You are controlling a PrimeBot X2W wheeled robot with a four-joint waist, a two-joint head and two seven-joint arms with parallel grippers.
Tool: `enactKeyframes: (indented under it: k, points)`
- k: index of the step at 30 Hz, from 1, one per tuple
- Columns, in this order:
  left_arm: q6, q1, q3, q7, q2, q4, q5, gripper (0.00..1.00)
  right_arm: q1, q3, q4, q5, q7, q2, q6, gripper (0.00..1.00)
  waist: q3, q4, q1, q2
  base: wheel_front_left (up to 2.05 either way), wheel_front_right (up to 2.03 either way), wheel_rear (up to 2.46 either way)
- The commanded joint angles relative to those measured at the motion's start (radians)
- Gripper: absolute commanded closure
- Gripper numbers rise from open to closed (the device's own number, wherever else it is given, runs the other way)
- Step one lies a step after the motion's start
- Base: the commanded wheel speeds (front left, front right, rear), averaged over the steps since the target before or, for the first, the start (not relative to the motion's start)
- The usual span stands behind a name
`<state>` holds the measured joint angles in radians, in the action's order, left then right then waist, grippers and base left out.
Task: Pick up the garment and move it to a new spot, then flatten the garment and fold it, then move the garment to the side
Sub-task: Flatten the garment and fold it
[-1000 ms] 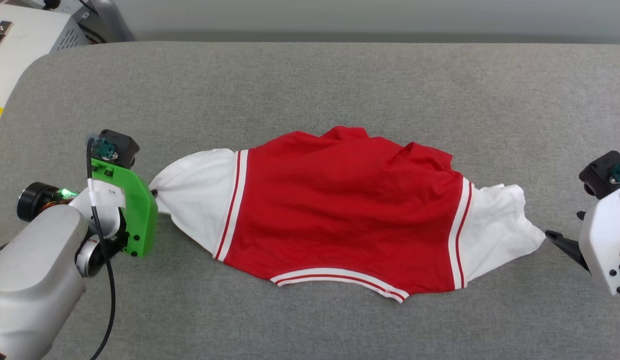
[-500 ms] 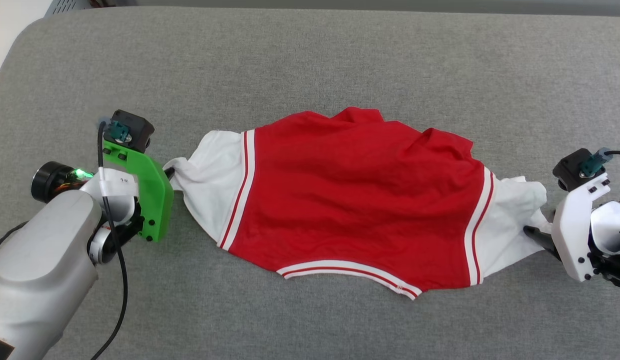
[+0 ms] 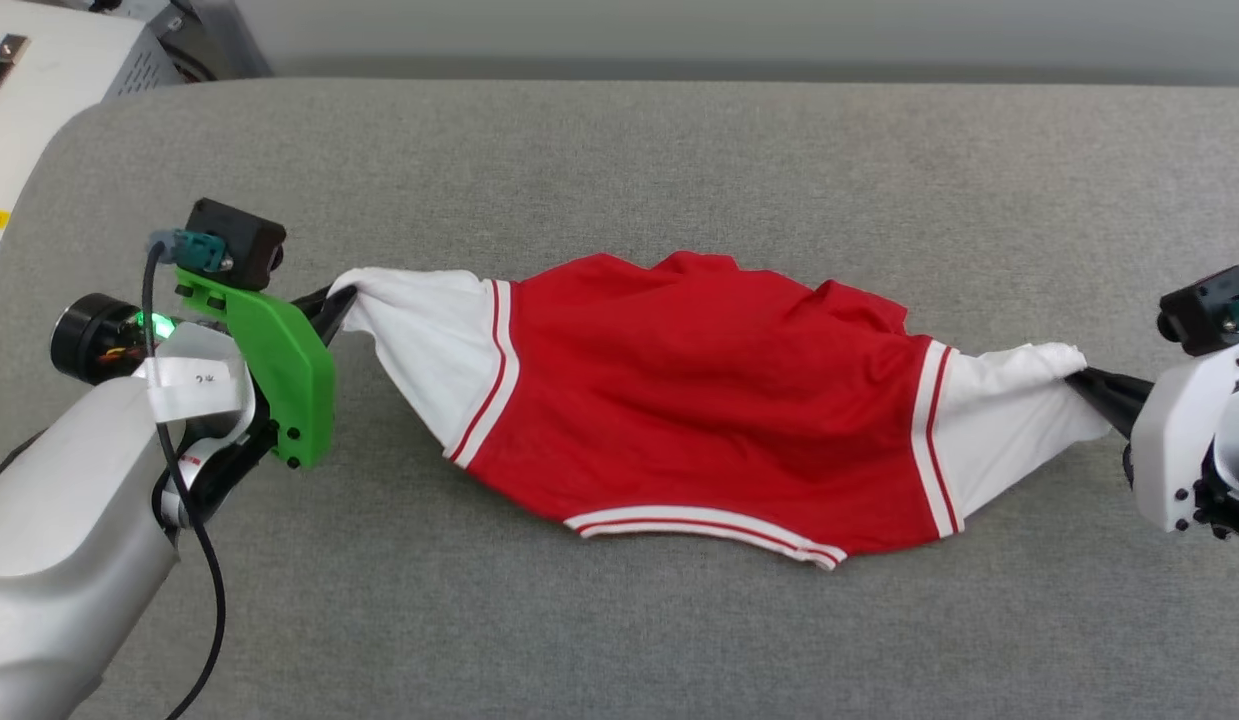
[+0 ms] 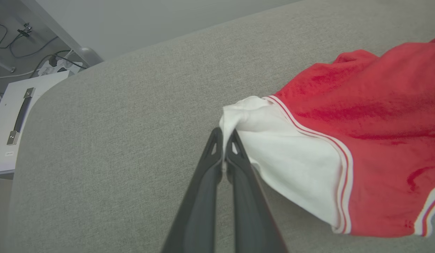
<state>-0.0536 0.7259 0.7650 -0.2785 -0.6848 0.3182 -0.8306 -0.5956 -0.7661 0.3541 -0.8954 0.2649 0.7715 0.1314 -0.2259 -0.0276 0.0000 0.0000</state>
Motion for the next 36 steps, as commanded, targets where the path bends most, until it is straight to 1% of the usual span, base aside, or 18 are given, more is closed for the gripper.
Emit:
enactKeyframes:
  k: [1, 5, 10, 13, 18, 20, 23, 27, 30, 36]
  points:
    - [0.009, -0.017, -0.015, 0.017, -0.017, -0.034, -0.001, 1.0, 0.014, 0.017, -0.026, -0.009, -0.021, 0.027, -0.001, 1.0, 0.065, 0.014, 0.0, 0.0, 0.0, 0.0, 0.0]
    - [0.023, -0.022, -0.042, 0.039, -0.05, -0.144, -0.005, 1.0, 0.032, 0.058, -0.11, -0.02, -0.044, 0.075, -0.001, 1.0, 0.108, 0.021, 0.0, 0.0, 0.0, 0.0, 0.0]
    - [0.043, 0.003, -0.075, 0.043, -0.069, -0.277, -0.013, 1.0, 0.028, 0.143, -0.222, -0.035, -0.052, 0.105, -0.001, 1.0, 0.133, 0.026, 0.0, 0.0, 0.0, 0.0, 0.0]
    - [0.049, 0.04, -0.095, 0.039, -0.063, -0.335, -0.022, 1.0, 0.008, 0.208, -0.279, -0.035, -0.042, 0.115, -0.001, 1.0, 0.14, 0.029, 0.0, 0.0, 0.0, 0.0, 0.0]
    - [0.043, 0.133, -0.111, 0.014, -0.048, -0.356, -0.016, 1.0, -0.043, 0.304, -0.329, -0.005, -0.01, 0.125, -0.001, 1.0, 0.134, 0.031, 0.0, 0.0, 0.0, 0.0, 0.0]
    - [0.039, 0.183, -0.12, 0.01, -0.03, -0.348, -0.015, 1.0, -0.076, 0.34, -0.341, 0.004, 0.004, 0.121, -0.001, 1.0, 0.118, 0.032, 0.0, 0.0, 0.0, 0.0, 0.0]
    - [0.027, 0.277, -0.13, 0.004, 0.013, -0.316, -0.01, 1.0, -0.148, 0.382, -0.344, 0.029, 0.03, 0.107, -0.001, 1.0, 0.077, 0.032, 0.0, 0.0, 0.0, 0.0, 0.0]
    - [0.012, 0.432, -0.134, 0.011, 0.08, -0.238, 0.026, 1.0, -0.288, 0.412, -0.314, 0.066, 0.06, 0.063, -0.001, 1.0, 0.006, 0.035, 0.0, 0.0, 0.0, 0.0, 0.0]
    - [0.003, 0.555, -0.14, 0.022, 0.135, -0.157, 0.048, 1.0, -0.415, 0.421, -0.261, 0.111, 0.071, 0.026, -0.001, 1.0, -0.051, 0.038, 0.0, 0.0, 0.0, 0.0, 0.0]
    - [-0.023, 0.816, -0.132, 0.076, 0.233, 0.041, 0.126, 1.0, -0.699, 0.422, -0.099, 0.214, 0.056, -0.051, -0.001, 1.0, -0.159, 0.042, 0.0, 0.0, 0.0, 0.0, 0.0]
